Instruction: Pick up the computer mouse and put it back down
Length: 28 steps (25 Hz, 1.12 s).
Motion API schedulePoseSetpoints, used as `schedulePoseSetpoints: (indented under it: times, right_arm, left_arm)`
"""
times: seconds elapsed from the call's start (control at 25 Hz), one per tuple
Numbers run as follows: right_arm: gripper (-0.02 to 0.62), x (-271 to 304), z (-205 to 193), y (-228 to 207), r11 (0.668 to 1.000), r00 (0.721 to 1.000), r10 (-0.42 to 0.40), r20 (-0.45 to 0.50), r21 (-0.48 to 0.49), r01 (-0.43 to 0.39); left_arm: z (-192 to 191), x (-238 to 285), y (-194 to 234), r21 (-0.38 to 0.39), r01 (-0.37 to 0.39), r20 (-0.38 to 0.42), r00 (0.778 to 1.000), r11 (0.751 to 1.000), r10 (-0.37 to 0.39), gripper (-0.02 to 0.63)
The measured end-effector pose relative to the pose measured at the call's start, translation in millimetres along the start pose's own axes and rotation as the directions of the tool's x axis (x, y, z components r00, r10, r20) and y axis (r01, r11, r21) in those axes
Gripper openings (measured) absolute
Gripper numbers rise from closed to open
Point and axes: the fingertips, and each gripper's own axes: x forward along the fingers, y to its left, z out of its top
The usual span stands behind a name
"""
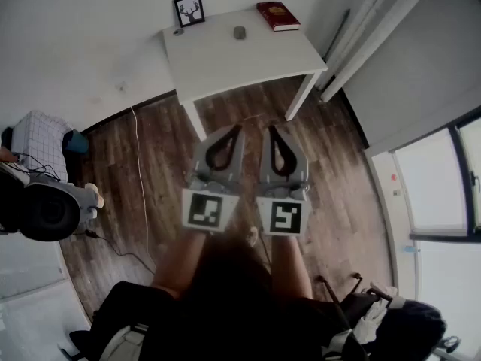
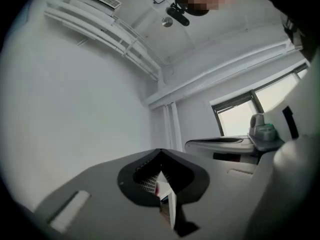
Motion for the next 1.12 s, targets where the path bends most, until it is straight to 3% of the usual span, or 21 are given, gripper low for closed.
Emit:
schedulePoseSetpoints:
  times: [0.48,1.12]
  right_arm:
    - [0.014,-9,5,-7,1.000,0.999,-0.012,0.036,0.024,0.011]
    - [0.014,-21,-2,-48,0.999,0.999,0.019,0.046,0.028,-0.020]
  left_arm:
    - [3,1,-11,0.020,0.004,0.021,1.000,1.000,-0.004,0.000]
    - [-3,23,-49,0.028,-0.027,0.002,1.000,0.999,0.027,0.000]
